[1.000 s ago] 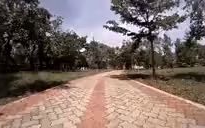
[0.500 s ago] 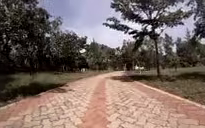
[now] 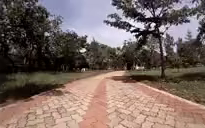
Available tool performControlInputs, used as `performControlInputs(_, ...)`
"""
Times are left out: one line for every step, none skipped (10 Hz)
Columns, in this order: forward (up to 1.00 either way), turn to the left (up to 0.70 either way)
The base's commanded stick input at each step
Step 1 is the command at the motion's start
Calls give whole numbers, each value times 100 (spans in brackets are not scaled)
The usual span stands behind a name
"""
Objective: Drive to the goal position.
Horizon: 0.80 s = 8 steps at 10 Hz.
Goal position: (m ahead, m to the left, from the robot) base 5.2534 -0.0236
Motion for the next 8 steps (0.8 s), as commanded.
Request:
performControlInputs(70, 0)
performControlInputs(70, 0)
performControlInputs(70, 0)
performControlInputs(70, 0)
performControlInputs(70, 0)
performControlInputs(70, 0)
performControlInputs(70, 0)
performControlInputs(70, 0)
